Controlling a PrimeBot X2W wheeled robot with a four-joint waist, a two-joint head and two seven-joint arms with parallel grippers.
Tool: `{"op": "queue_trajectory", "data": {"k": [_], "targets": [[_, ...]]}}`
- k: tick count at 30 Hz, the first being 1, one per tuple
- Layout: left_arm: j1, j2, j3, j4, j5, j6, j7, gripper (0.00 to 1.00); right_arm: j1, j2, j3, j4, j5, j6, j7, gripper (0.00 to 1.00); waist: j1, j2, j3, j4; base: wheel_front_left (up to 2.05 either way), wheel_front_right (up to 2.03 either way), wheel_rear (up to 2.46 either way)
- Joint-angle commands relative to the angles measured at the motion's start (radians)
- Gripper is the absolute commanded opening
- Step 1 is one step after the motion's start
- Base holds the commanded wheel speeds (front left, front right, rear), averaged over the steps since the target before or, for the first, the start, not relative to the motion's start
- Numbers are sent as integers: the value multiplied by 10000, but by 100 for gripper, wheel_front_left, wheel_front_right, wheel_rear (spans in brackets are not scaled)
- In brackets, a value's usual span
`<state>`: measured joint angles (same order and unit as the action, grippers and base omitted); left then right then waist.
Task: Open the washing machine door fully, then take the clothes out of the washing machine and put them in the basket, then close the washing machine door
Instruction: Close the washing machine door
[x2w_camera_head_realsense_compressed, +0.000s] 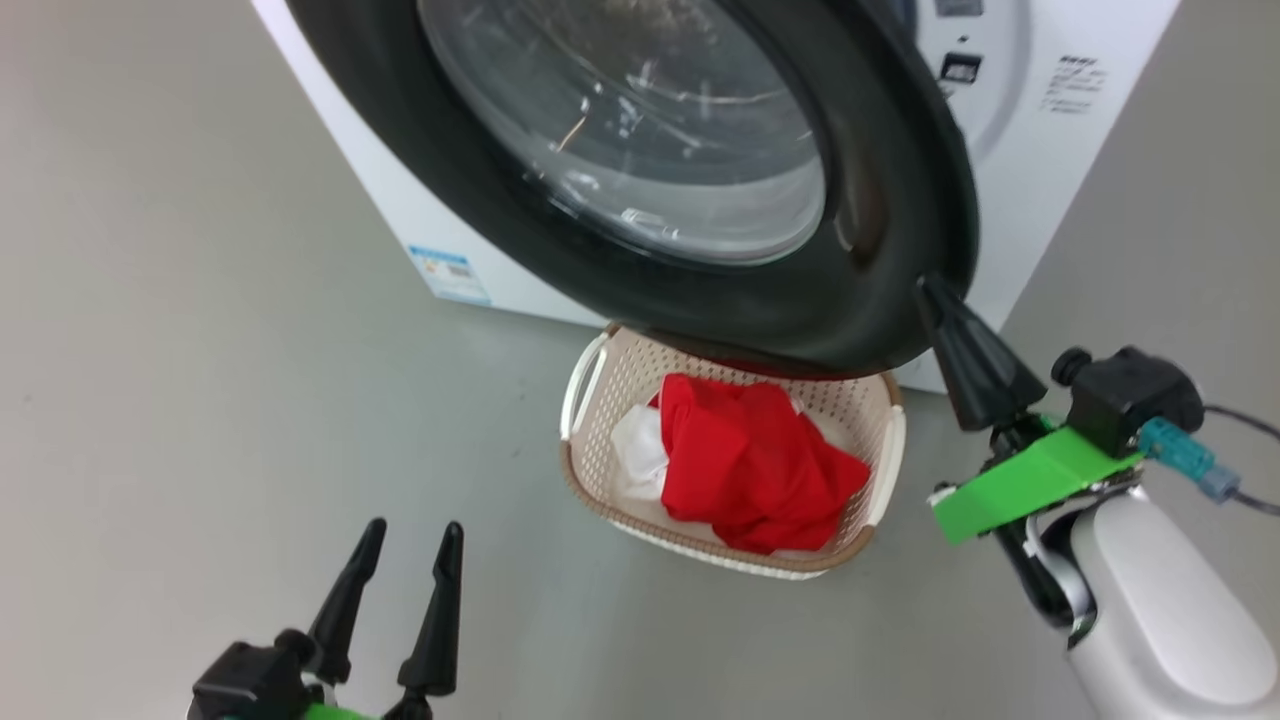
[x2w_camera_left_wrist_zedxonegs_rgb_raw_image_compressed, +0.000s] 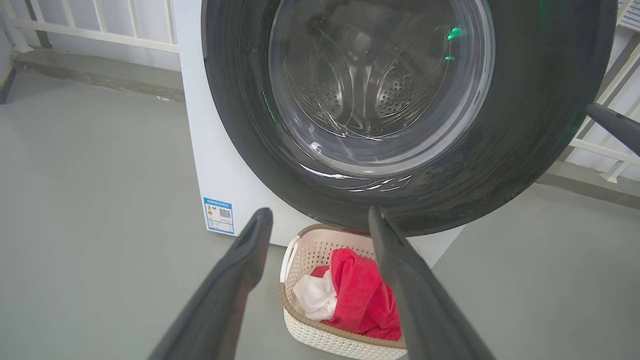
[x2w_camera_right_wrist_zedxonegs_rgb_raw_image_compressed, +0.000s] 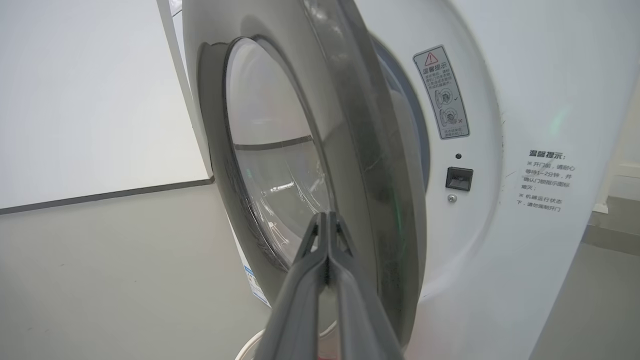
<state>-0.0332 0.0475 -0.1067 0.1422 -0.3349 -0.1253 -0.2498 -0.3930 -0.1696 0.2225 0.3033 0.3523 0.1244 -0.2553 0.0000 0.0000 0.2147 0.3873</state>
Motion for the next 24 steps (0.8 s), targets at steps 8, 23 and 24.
{"op": "queue_trajectory", "data": {"k": [8,23,24], "targets": [[-796,32,182,-286,-335,-54,-120,100,-898,-191,-248,-195,106,63,-65,0,0,0,1069,501,0,0,0],[-1689,29,-124,-464,-854,-54,-120,100,-2612,-502,-1233,-232,-39,63,-65,0,0,0,2391,697,0,0,0],[-1728,29,-136,-478,-879,-54,-120,100,-2743,-517,-1285,-223,-48,63,-65,0,0,0,2453,718,0,0,0]]}}
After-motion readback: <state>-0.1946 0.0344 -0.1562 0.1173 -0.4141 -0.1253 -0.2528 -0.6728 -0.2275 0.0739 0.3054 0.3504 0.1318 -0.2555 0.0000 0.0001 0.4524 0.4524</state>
